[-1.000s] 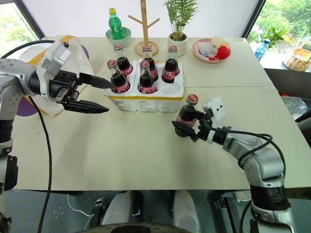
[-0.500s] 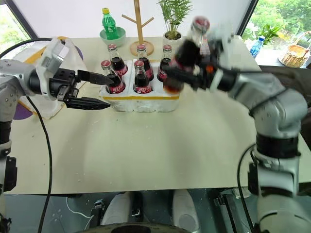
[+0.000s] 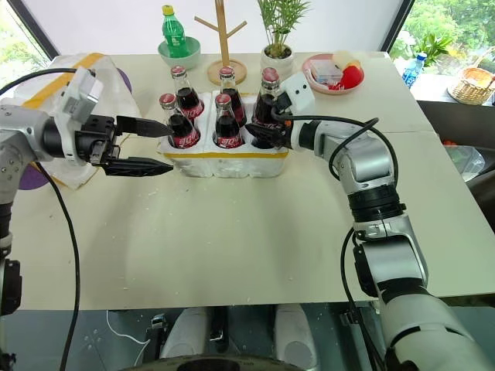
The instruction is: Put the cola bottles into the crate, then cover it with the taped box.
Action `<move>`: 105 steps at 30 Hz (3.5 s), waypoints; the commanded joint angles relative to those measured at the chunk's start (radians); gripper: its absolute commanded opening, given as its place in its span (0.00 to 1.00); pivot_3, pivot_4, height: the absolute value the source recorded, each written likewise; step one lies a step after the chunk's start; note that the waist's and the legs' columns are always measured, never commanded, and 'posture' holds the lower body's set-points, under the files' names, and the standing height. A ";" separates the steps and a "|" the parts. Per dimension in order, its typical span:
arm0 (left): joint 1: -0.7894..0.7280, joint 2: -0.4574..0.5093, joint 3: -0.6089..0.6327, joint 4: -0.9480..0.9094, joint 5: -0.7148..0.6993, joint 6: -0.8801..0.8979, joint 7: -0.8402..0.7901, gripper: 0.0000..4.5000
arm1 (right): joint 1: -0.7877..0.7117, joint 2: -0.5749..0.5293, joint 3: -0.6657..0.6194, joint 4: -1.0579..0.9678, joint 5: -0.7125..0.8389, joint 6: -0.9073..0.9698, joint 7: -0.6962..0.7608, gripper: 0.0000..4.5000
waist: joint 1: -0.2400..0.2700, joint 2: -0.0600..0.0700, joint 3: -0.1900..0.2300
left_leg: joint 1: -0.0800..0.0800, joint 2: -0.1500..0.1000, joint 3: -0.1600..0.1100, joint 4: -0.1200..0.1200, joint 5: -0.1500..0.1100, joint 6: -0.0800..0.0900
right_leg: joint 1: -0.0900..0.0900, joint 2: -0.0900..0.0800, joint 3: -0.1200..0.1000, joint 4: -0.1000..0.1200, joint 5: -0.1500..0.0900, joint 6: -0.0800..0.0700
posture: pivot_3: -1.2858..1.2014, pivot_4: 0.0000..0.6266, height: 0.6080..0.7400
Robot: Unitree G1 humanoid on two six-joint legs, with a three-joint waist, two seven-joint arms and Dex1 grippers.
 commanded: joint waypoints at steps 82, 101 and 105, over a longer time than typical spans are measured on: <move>-0.374 0.079 -0.068 0.557 0.736 -0.869 0.518 0.05 | 0.273 -0.590 -0.432 -0.416 0.339 0.210 0.368 1.00 | 0.026 -0.008 -0.001 | 0.001 0.000 0.003 0.002 0.000 0.000 | 0.001 -0.002 -0.002 0.002 0.000 -0.001 | 0.52 0.24 1.00; -0.308 -0.019 -0.314 0.568 1.237 -1.291 0.941 0.05 | 0.348 -0.581 -0.484 -0.498 0.411 0.232 0.265 1.00 | 0.028 -0.008 -0.001 | 0.002 0.001 0.003 0.002 -0.001 0.001 | 0.001 -0.001 -0.001 0.003 0.000 -0.001 | 0.52 0.24 1.00; -0.266 -0.013 -0.315 0.547 1.233 -1.310 0.932 0.47 | 0.354 -0.582 -0.487 -0.498 0.419 0.230 0.251 1.00 | 0.026 -0.008 -0.001 | 0.002 0.001 0.003 0.001 -0.001 0.001 | 0.001 -0.001 -0.001 0.003 0.000 -0.001 | 0.52 0.24 1.00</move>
